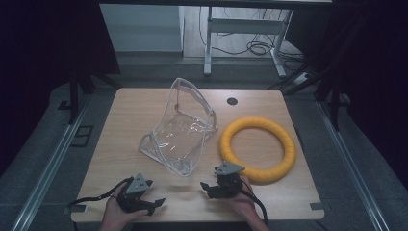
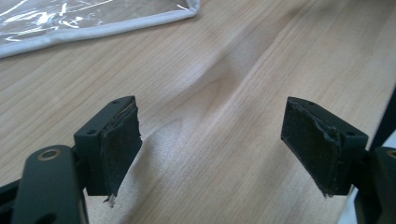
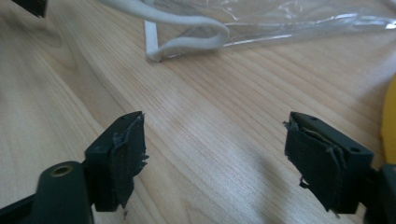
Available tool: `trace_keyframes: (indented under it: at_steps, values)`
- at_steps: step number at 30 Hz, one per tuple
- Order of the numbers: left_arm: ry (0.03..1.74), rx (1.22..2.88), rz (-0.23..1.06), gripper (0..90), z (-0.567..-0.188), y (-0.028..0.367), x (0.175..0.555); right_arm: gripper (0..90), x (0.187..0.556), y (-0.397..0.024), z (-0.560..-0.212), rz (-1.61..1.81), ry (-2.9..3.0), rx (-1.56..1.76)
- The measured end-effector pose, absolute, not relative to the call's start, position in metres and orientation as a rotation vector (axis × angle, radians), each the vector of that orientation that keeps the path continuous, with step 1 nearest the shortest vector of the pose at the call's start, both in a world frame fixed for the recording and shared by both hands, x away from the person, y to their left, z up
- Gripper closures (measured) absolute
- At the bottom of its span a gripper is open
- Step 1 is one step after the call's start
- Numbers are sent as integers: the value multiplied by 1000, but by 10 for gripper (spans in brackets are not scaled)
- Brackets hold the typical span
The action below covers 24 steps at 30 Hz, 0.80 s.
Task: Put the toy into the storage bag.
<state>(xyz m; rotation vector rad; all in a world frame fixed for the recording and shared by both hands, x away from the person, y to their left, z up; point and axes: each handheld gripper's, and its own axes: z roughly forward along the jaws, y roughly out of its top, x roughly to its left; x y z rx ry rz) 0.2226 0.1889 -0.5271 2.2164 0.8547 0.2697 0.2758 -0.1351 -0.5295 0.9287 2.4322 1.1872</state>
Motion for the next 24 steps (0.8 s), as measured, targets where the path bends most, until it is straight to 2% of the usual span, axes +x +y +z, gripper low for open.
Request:
trace_keyframes:
  at_steps: [2, 14, 24]
  values:
    - [848, 2218, 256, 199, -529, 187, 223, 241, 275, -138, -528, 1180, 2407, 943]
    - [842, 2218, 260, 199, -531, 186, 221, 248, 269, -140, -518, 1257, 2372, 895]
    - [841, 2214, 253, 199, -531, 186, 221, 203, 270, -143, -513, 1325, 2339, 916]
